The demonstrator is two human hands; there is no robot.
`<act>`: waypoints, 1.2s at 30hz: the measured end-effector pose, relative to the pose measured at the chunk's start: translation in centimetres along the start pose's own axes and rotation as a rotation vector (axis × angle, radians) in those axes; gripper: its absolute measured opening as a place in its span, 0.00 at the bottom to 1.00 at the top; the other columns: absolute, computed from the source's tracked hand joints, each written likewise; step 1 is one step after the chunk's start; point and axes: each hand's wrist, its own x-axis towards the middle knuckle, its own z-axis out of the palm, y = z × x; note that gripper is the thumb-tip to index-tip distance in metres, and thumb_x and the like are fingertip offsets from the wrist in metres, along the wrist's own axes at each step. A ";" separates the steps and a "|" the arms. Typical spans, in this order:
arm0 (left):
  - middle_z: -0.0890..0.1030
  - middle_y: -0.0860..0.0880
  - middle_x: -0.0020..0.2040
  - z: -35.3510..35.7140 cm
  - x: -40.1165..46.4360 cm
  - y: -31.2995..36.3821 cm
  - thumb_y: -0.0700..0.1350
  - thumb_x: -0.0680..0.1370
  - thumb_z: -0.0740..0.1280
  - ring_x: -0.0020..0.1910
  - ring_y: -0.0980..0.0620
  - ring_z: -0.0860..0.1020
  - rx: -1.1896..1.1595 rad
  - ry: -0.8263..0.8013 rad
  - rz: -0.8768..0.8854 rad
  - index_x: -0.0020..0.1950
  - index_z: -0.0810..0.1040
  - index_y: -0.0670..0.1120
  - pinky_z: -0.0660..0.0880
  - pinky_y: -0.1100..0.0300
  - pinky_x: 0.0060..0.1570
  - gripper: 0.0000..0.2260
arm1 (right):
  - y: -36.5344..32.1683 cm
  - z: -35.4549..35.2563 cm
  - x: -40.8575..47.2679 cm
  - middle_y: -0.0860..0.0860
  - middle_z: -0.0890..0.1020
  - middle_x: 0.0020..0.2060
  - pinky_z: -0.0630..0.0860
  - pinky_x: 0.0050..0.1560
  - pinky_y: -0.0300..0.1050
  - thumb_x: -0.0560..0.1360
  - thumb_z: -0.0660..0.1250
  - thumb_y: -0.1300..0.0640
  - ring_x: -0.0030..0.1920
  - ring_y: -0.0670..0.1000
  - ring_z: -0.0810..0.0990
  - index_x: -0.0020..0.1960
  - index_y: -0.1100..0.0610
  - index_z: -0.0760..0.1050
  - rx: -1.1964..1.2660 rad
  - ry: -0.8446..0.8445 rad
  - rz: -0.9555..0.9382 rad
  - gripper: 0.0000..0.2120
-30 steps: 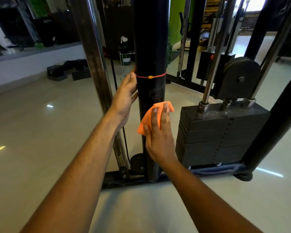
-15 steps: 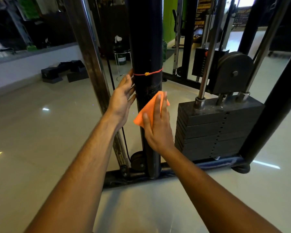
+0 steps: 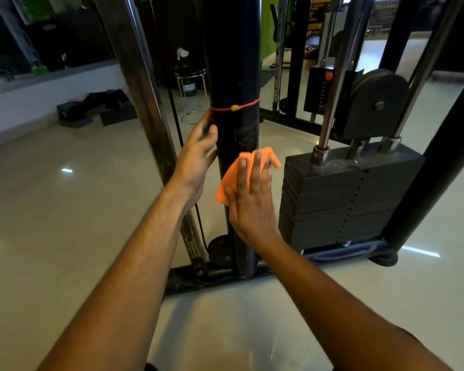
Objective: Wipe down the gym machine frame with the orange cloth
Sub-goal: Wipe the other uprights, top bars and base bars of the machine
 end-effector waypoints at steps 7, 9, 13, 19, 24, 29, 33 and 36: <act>0.76 0.59 0.76 0.1 0.1 -1.7 0.52 0.89 0.59 0.76 0.58 0.73 0.083 0.000 -0.007 0.84 0.67 0.58 0.72 0.56 0.71 0.21 | 1.7 2.2 -2.3 0.52 0.29 0.85 0.68 0.76 0.75 0.90 0.60 0.48 0.86 0.70 0.41 0.86 0.45 0.28 0.003 0.011 -0.006 0.43; 0.77 0.60 0.75 0.2 -0.3 -2.7 0.51 0.90 0.59 0.75 0.61 0.73 0.094 0.004 -0.024 0.83 0.67 0.58 0.73 0.63 0.65 0.21 | 2.6 3.7 -5.3 0.52 0.30 0.86 0.69 0.75 0.77 0.89 0.61 0.48 0.86 0.71 0.43 0.85 0.44 0.26 0.014 -0.045 0.051 0.45; 0.78 0.57 0.75 -0.3 -0.9 -4.9 0.51 0.89 0.61 0.75 0.59 0.75 0.070 -0.001 -0.067 0.83 0.69 0.55 0.72 0.57 0.73 0.20 | 1.9 3.8 -5.3 0.53 0.30 0.86 0.53 0.81 0.77 0.89 0.61 0.49 0.86 0.69 0.39 0.86 0.46 0.29 0.002 -0.033 0.039 0.43; 0.79 0.51 0.75 -0.5 -1.3 -7.2 0.51 0.88 0.62 0.76 0.51 0.75 -0.003 -0.012 -0.104 0.80 0.73 0.50 0.67 0.41 0.79 0.20 | 1.1 1.3 -0.6 0.55 0.38 0.87 0.56 0.83 0.72 0.90 0.61 0.49 0.88 0.64 0.42 0.88 0.54 0.41 0.044 0.069 0.024 0.37; 0.79 0.57 0.74 -0.6 -3.1 -9.5 0.49 0.89 0.61 0.75 0.58 0.75 0.030 -0.006 -0.179 0.82 0.71 0.54 0.68 0.49 0.79 0.20 | 4.0 4.3 -7.5 0.52 0.34 0.87 0.64 0.79 0.74 0.89 0.61 0.46 0.88 0.63 0.44 0.86 0.42 0.30 0.014 -0.084 0.085 0.42; 0.77 0.55 0.77 -1.4 -3.5 -9.9 0.53 0.88 0.62 0.78 0.54 0.72 0.020 -0.047 -0.205 0.82 0.71 0.56 0.67 0.43 0.78 0.21 | 3.3 3.2 -5.5 0.54 0.34 0.87 0.56 0.82 0.75 0.89 0.60 0.44 0.88 0.64 0.41 0.87 0.46 0.32 -0.030 -0.074 0.032 0.41; 0.77 0.54 0.77 -1.6 -3.4 -10.0 0.53 0.88 0.60 0.77 0.51 0.73 0.009 -0.074 -0.200 0.81 0.71 0.56 0.69 0.39 0.77 0.20 | 2.1 1.2 -1.5 0.61 0.45 0.88 0.48 0.85 0.71 0.89 0.62 0.46 0.87 0.65 0.43 0.88 0.58 0.47 -0.063 0.054 0.049 0.37; 0.77 0.55 0.77 -1.5 -3.3 -10.3 0.54 0.86 0.61 0.78 0.52 0.72 -0.002 -0.060 -0.184 0.82 0.71 0.56 0.67 0.38 0.78 0.22 | 2.7 2.8 -3.9 0.58 0.40 0.88 0.50 0.84 0.72 0.89 0.62 0.47 0.88 0.63 0.41 0.88 0.54 0.41 -0.028 0.007 0.072 0.38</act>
